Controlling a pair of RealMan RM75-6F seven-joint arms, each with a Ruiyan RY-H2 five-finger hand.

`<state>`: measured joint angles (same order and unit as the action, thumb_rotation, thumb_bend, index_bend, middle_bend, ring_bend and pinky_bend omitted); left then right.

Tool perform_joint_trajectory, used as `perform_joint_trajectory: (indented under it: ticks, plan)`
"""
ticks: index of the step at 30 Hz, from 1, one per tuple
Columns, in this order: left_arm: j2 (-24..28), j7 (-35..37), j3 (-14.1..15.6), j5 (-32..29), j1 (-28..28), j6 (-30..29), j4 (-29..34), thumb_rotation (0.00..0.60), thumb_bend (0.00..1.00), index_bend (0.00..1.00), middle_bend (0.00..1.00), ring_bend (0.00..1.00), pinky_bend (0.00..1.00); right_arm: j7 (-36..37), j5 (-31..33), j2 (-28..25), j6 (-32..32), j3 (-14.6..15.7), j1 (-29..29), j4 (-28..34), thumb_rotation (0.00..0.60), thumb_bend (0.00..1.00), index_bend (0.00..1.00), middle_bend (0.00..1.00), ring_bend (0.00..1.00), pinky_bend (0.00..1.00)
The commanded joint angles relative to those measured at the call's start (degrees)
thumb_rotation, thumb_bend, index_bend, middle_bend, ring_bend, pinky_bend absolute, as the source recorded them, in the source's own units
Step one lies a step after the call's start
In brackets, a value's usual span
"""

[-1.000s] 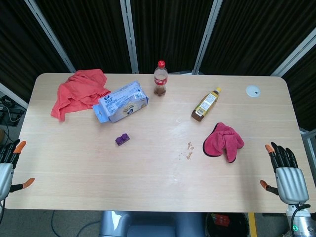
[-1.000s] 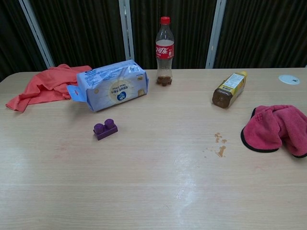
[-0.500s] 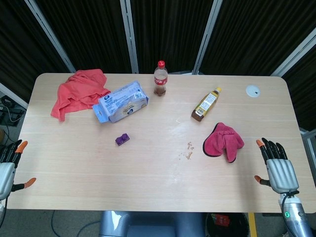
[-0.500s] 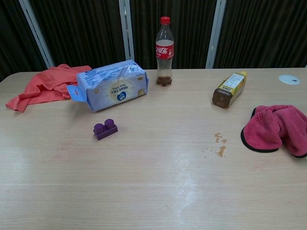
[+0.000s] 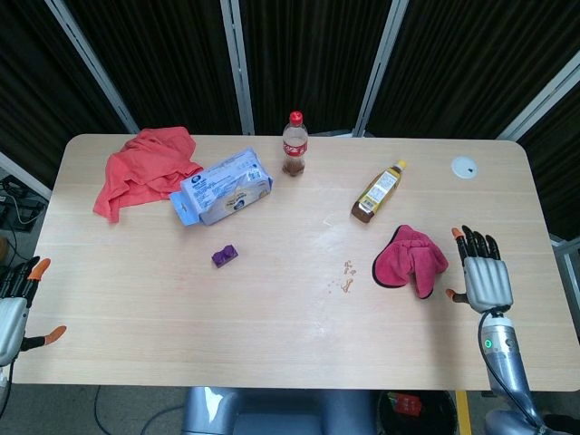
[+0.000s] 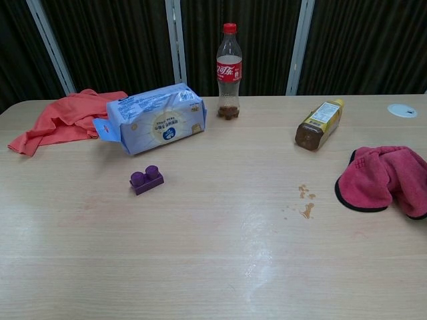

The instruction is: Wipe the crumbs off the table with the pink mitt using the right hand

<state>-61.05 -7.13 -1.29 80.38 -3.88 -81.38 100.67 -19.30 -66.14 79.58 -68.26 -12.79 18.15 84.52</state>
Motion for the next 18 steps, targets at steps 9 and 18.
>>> perform_joint_trajectory:
  ticks: [9,18]
  plan:
    - [0.4,0.3,0.1,-1.1,-0.9,2.3,-0.1,0.6,0.0,0.0,0.0,0.0,0.0,-2.9,6.4,8.3,7.1,-1.7,6.5,-12.0,0.6,0.0,0.0,0.0,0.0,0.0]
    - [0.4,0.3,0.1,-1.3,-0.8,2.0,0.0,0.6,0.0,0.0,0.0,0.0,0.0,-2.4,7.2,12.4,10.0,-1.2,9.3,-16.6,0.6,0.0,0.03,0.0,0.0,0.0]
